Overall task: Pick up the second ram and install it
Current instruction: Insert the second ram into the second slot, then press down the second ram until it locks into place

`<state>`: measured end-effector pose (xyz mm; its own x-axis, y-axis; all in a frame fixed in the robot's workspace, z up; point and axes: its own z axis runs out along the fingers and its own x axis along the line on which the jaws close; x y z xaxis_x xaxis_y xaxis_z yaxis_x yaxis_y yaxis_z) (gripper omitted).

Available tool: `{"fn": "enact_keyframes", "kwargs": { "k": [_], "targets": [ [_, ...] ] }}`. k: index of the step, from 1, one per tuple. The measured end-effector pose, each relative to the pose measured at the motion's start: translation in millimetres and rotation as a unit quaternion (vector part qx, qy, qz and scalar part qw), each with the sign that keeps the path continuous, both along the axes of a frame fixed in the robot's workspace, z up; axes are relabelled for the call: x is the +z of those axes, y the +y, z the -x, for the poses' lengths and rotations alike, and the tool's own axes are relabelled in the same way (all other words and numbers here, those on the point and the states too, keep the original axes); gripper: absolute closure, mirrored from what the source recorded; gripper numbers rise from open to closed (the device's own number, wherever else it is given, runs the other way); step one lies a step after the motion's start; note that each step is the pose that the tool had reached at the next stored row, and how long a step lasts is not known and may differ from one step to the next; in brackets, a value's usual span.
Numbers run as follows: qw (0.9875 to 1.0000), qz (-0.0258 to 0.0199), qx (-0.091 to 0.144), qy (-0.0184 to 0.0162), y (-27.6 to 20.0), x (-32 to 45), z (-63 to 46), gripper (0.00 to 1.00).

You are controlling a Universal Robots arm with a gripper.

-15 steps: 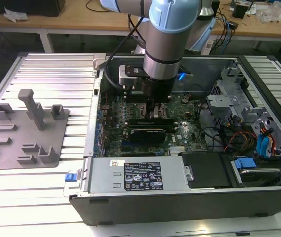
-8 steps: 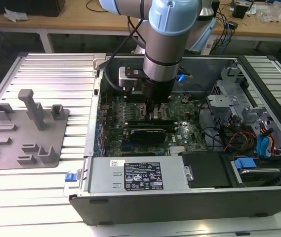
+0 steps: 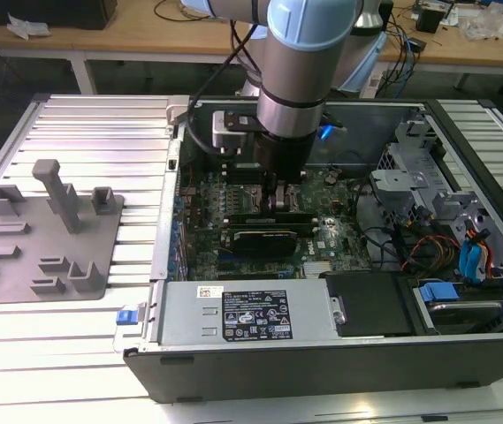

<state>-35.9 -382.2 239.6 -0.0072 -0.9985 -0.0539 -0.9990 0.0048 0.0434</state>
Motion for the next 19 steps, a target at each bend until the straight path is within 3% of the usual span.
{"fn": "enact_keyframes", "kwargs": {
  "k": [1,3,5,7,11,12,19],
  "targets": [
    [1.0,0.0,0.0,0.0,0.0,6.1,0.0,0.84],
    [1.0,0.0,0.0,0.0,0.0,10.9,0.0,0.84],
    [1.0,-0.0001,0.0,0.0,0.0,11.6,-2.3,0.84],
    [1.0,0.0,0.0,0.0002,-0.1,11.6,-15.5,0.84],
    [1.0,-0.0001,0.0,0.0001,0.0,11.6,-16.4,0.85],
    [1.0,0.0,0.0,0.0001,0.0,11.6,-16.4,0.92],
    [1.0,-0.0001,0.0,0.0001,0.0,11.6,-16.7,0.92]
  ]
}}
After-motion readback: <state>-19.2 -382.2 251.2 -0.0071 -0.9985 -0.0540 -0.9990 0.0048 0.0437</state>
